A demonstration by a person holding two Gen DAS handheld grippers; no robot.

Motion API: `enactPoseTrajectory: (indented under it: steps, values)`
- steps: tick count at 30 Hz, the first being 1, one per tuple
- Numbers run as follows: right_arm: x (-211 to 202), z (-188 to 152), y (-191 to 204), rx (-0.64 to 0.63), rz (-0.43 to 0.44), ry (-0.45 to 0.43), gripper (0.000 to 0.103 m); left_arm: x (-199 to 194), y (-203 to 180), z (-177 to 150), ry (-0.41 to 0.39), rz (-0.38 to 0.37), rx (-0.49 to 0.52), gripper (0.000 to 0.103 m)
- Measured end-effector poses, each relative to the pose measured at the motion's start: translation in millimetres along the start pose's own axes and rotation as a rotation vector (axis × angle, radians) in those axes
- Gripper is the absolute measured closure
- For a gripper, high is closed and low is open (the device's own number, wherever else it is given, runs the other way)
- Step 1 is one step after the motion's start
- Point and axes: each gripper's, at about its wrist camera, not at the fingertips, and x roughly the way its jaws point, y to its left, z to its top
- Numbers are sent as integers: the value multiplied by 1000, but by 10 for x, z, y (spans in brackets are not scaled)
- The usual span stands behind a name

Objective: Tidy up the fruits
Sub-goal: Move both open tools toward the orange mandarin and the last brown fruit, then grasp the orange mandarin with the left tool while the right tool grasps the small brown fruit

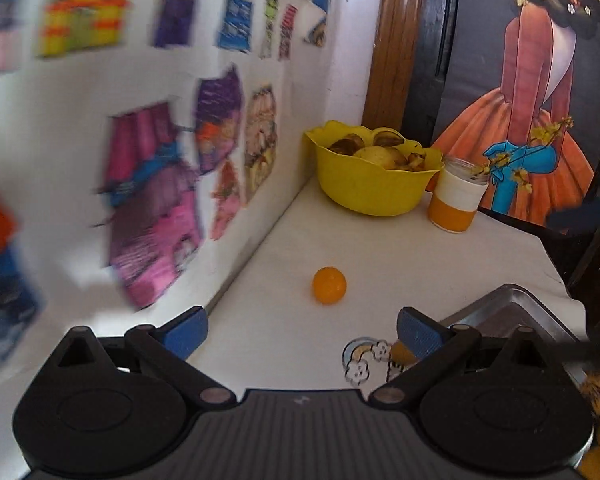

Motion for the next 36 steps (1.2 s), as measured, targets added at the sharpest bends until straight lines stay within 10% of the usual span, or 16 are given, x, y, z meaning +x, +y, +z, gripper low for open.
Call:
enactPoseTrajectory:
  steps: [16, 36]
  values:
    - [768, -163, -2, 47, 57, 80, 55, 1071, -140, 56, 59, -14, 88, 20]
    - [939, -192, 3, 99, 37, 110, 72, 1314, -151, 116, 97, -54, 79, 67]
